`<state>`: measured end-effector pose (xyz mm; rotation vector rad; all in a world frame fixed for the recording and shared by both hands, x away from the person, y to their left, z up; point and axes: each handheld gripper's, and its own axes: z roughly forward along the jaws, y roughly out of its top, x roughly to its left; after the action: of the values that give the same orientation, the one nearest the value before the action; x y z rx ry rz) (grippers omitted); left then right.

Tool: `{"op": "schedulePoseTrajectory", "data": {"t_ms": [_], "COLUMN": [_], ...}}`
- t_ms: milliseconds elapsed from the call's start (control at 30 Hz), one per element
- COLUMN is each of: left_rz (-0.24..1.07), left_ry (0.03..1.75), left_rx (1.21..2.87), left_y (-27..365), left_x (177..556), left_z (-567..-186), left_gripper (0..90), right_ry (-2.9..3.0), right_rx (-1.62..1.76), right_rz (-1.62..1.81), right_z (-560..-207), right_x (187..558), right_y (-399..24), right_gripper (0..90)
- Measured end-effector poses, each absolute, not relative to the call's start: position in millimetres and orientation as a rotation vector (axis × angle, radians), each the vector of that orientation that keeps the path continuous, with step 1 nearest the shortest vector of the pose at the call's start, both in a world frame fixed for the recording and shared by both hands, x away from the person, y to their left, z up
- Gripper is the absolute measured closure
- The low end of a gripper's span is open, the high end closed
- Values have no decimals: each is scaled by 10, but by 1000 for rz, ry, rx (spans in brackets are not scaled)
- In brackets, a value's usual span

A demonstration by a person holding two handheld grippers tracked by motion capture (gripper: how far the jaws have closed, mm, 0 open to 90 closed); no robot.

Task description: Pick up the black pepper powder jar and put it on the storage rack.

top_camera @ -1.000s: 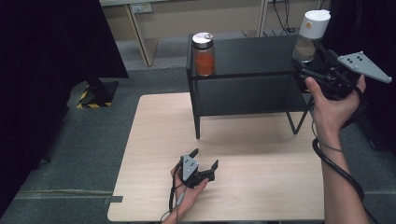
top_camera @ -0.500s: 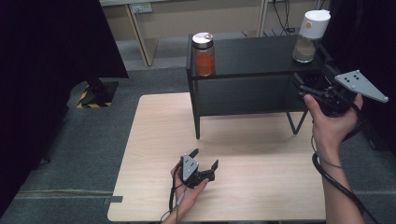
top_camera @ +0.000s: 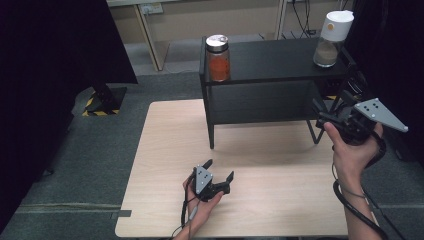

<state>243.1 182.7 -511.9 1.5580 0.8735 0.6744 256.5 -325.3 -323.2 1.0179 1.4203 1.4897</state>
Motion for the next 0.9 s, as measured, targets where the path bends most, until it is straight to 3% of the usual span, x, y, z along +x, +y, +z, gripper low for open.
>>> {"op": "schedulePoseTrajectory", "data": {"t_ms": [900], "left_rz": [678], "left_ry": [873], "left_rx": [1554], "left_y": [1824], "left_x": [2426], "left_z": [-5127], "left_gripper": [106], "right_ry": [1505], "right_rx": [1098], "right_rz": [1509], "right_z": [-3959], "right_x": [2420], "right_y": [-3317], "right_gripper": [70]}}
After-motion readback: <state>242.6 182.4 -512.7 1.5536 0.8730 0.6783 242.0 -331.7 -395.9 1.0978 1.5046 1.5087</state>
